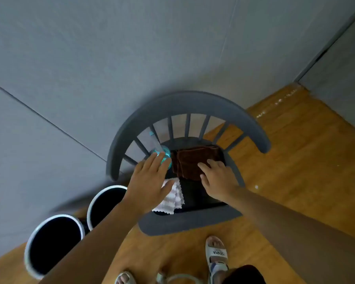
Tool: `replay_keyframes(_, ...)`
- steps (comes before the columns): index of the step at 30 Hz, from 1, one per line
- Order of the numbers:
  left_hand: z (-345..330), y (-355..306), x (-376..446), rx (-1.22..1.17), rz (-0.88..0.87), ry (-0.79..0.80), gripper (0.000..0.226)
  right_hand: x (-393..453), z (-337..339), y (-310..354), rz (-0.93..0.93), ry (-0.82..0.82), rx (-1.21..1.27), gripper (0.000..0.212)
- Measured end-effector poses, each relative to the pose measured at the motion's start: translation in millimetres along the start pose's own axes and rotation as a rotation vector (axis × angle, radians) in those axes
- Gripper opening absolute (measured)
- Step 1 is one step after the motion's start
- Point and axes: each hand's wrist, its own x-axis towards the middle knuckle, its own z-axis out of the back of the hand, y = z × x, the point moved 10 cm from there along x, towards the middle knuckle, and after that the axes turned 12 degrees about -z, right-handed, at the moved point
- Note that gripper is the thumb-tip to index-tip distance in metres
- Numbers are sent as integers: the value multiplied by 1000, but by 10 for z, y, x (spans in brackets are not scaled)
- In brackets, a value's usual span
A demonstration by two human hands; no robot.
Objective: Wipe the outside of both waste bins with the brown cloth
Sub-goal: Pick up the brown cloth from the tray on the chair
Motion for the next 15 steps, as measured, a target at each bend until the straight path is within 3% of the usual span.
replay_keyframes(7, -853, 154, 99, 61, -17, -88, 60, 728, -727, -34, -170, -91, 67, 53)
replay_keyframes(15, -1347, 234, 21, 80, -104, -238, 61, 1179, -1173, -16, -481, -81, 172, 91)
